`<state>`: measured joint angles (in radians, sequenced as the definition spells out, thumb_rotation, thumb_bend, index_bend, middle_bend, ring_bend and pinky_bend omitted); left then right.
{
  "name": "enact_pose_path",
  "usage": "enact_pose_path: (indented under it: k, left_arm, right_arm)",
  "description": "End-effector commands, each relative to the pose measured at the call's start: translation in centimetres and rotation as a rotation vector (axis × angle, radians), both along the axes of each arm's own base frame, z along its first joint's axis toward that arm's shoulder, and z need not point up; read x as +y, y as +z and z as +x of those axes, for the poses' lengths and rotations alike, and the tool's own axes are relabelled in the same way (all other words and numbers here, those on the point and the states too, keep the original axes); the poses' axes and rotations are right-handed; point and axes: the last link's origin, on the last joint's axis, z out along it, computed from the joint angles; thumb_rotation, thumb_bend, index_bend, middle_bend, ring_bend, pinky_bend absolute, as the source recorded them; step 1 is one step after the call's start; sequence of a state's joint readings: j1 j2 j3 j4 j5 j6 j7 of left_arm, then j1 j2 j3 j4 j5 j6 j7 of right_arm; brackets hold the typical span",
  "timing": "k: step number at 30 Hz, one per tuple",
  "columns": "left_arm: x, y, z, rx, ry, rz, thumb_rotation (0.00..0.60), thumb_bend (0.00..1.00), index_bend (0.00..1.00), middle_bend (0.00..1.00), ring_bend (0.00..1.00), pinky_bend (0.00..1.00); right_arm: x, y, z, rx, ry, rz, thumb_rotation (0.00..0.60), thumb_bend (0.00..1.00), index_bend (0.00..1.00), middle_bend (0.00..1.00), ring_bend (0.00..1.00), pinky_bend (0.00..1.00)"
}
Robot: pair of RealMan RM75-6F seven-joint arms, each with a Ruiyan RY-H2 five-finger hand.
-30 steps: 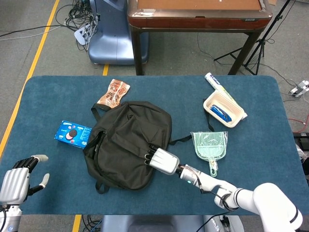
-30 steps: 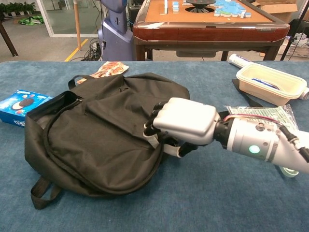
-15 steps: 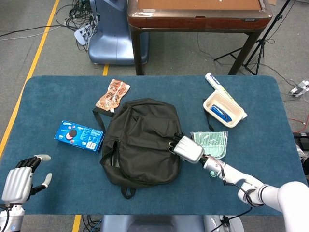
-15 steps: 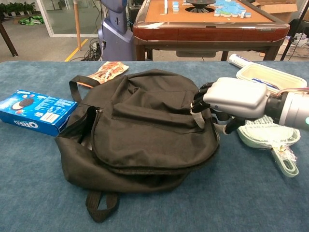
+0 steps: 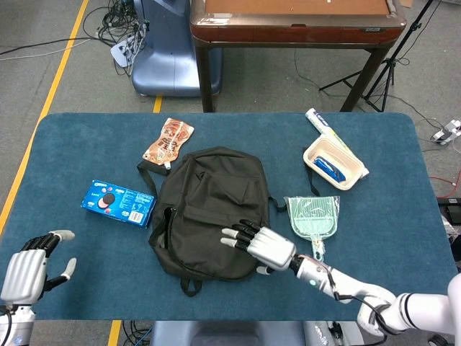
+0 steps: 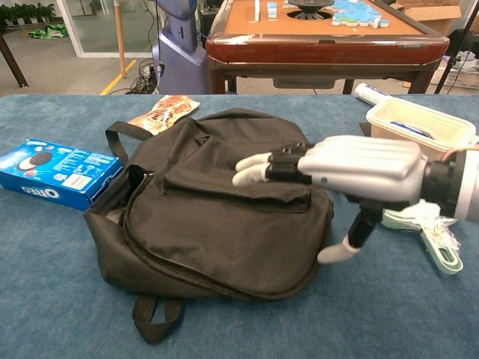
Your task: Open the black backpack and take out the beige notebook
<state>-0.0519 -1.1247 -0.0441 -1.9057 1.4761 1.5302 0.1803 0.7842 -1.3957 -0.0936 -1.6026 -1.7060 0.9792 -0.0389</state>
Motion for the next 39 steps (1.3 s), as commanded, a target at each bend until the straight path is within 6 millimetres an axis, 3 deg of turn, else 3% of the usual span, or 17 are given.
enact_pose_path:
  k: [1, 9, 15, 27, 32, 39]
  left_arm:
    - [-0.1, 0.1, -0.1, -0.001, 0.005, 0.004, 0.600, 0.31, 0.34, 0.30, 0.30, 0.25]
    - [-0.1, -0.1, 0.0, -0.003, 0.000, -0.013, 0.600, 0.31, 0.34, 0.30, 0.30, 0.25]
    - [-0.3, 0.1, -0.3, -0.009, 0.015, -0.012, 0.600, 0.31, 0.34, 0.30, 0.30, 0.25]
    - [-0.2, 0.2, 0.1, -0.046, 0.009, -0.036, 0.600, 0.31, 0.34, 0.30, 0.30, 0.25]
    - [-0.4, 0.3, 0.2, -0.042, 0.014, -0.050, 0.600, 0.31, 0.34, 0.30, 0.30, 0.25]
    - [-0.2, 0.2, 0.4, -0.043, 0.010, -0.057, 0.600, 0.31, 0.34, 0.30, 0.30, 0.25]
  right_arm:
    - [1.7, -0.7, 0.2, 0.002, -0.010, 0.031, 0.600, 0.00, 0.00, 0.00, 0.00, 0.06]
    - [3.0, -3.9, 0.8, 0.033, -0.032, 0.044, 0.600, 0.00, 0.00, 0.00, 0.00, 0.04]
    - [3.6, -5.3, 1.0, 0.028, -0.021, 0.010, 0.600, 0.00, 0.00, 0.00, 0.00, 0.03]
    - [2.2, -8.2, 1.5, 0.025, -0.023, -0.070, 0.600, 0.00, 0.00, 0.00, 0.00, 0.03]
    - [1.4, -8.1, 1.6, 0.008, -0.048, -0.082, 0.600, 0.01, 0.00, 0.00, 0.00, 0.03]
    - [0.2, -6.9, 2.1, -0.016, -0.079, -0.092, 0.600, 0.16, 0.00, 0.02, 0.00, 0.03]
